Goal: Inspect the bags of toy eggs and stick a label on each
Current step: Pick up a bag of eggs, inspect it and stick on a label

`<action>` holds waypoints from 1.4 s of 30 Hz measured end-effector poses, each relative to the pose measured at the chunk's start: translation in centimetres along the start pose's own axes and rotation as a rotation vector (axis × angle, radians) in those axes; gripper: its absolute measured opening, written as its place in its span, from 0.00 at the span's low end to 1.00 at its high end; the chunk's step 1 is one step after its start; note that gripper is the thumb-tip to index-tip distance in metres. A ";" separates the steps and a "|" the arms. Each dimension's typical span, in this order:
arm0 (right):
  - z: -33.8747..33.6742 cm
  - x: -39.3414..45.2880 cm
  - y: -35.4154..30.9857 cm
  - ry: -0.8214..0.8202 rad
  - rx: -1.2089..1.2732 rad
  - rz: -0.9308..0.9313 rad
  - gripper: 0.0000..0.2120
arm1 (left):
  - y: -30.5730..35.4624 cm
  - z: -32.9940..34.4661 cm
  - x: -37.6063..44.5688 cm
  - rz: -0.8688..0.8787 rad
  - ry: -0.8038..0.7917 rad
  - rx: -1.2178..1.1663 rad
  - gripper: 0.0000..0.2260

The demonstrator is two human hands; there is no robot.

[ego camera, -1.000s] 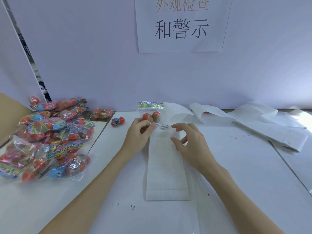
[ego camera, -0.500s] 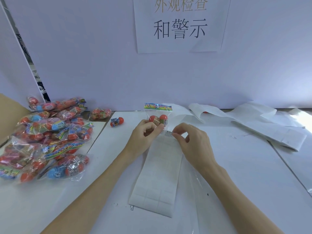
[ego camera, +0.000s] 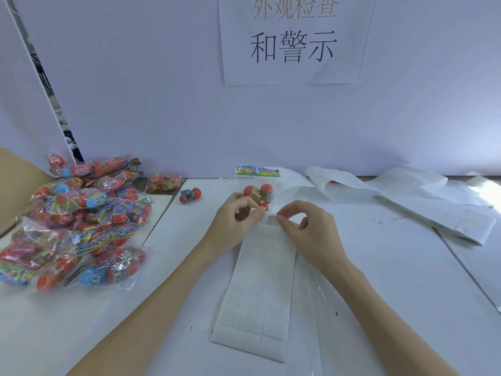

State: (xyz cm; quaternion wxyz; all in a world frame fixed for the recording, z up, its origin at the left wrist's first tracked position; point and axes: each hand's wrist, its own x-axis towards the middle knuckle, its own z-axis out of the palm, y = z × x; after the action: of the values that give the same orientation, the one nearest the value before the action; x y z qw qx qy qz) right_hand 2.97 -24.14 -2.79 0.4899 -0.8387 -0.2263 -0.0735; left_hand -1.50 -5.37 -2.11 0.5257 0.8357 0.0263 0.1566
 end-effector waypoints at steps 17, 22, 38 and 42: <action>-0.2 -0.2 -0.2 -0.044 -0.272 -0.096 0.04 | 0.1 0.1 -0.1 -0.009 -0.011 0.027 0.06; 0.0 -0.4 -0.5 -0.063 -0.261 -0.164 0.11 | 0.0 0.2 0.2 -0.007 0.027 0.065 0.08; 0.1 -0.2 -0.1 -0.005 -0.161 -0.279 0.08 | -0.2 0.2 0.4 -0.036 0.046 -0.019 0.12; 0.2 -0.2 0.0 -0.045 -0.197 -0.266 0.13 | -0.3 0.2 0.3 -0.023 0.047 -0.027 0.12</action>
State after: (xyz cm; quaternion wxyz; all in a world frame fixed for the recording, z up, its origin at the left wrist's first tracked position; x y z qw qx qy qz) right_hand 2.78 -24.06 -2.92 0.3862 -0.8466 -0.3380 -0.1408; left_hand -1.09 -5.34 -2.35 0.5379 0.8243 0.0464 0.1705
